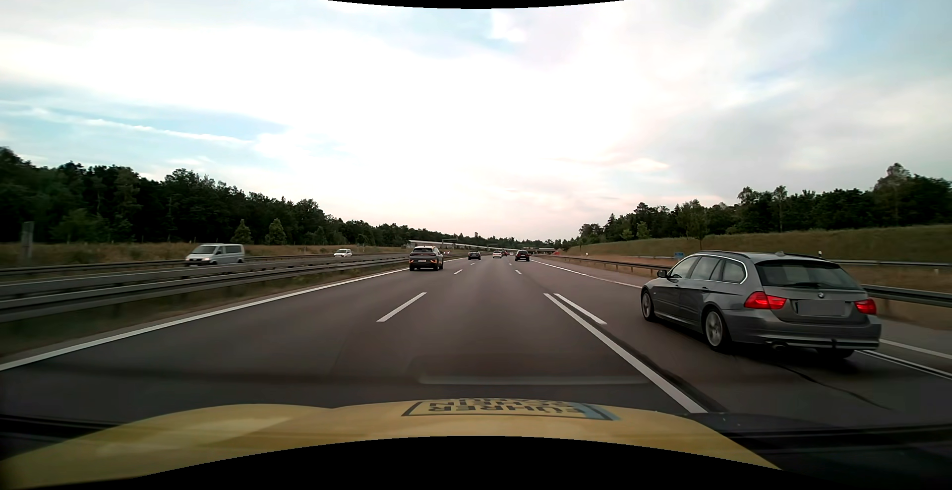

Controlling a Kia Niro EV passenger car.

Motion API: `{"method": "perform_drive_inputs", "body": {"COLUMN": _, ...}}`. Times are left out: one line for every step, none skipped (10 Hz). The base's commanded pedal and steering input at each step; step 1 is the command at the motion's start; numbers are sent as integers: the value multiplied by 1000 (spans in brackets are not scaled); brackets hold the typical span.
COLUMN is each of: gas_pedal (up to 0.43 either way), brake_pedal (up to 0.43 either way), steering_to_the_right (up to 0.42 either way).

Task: Follow the waypoints while adhering to traffic rules and regulations

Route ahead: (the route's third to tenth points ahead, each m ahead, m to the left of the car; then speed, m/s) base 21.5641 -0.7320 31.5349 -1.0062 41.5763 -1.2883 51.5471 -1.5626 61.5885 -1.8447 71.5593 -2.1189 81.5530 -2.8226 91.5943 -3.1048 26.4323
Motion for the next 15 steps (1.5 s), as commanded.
{"method": "perform_drive_inputs", "body": {"gas_pedal": 0, "brake_pedal": 18, "steering_to_the_right": 3}}
{"method": "perform_drive_inputs", "body": {"gas_pedal": 0, "brake_pedal": 49, "steering_to_the_right": 3}}
{"method": "perform_drive_inputs", "body": {"gas_pedal": 0, "brake_pedal": 67, "steering_to_the_right": 3}}
{"method": "perform_drive_inputs", "body": {"gas_pedal": 0, "brake_pedal": 73, "steering_to_the_right": 4}}
{"method": "perform_drive_inputs", "body": {"gas_pedal": 0, "brake_pedal": 73, "steering_to_the_right": 4}}
{"method": "perform_drive_inputs", "body": {"gas_pedal": 0, "brake_pedal": 73, "steering_to_the_right": 4}}
{"method": "perform_drive_inputs", "body": {"gas_pedal": 0, "brake_pedal": 73, "steering_to_the_right": 4}}
{"method": "perform_drive_inputs", "body": {"gas_pedal": 0, "brake_pedal": 79, "steering_to_the_right": 5}}
{"method": "perform_drive_inputs", "body": {"gas_pedal": 0, "brake_pedal": 85, "steering_to_the_right": 4}}
{"method": "perform_drive_inputs", "body": {"gas_pedal": 0, "brake_pedal": 91, "steering_to_the_right": 5}}
{"method": "perform_drive_inputs", "body": {"gas_pedal": 0, "brake_pedal": 98, "steering_to_the_right": 5}}
{"method": "perform_drive_inputs", "body": {"gas_pedal": 0, "brake_pedal": 104, "steering_to_the_right": 5}}
{"method": "perform_drive_inputs", "body": {"gas_pedal": 0, "brake_pedal": 110, "steering_to_the_right": 5}}
{"method": "perform_drive_inputs", "body": {"gas_pedal": 0, "brake_pedal": 116, "steering_to_the_right": 5}}
{"method": "perform_drive_inputs", "body": {"gas_pedal": 0, "brake_pedal": 110, "steering_to_the_right": 5}}
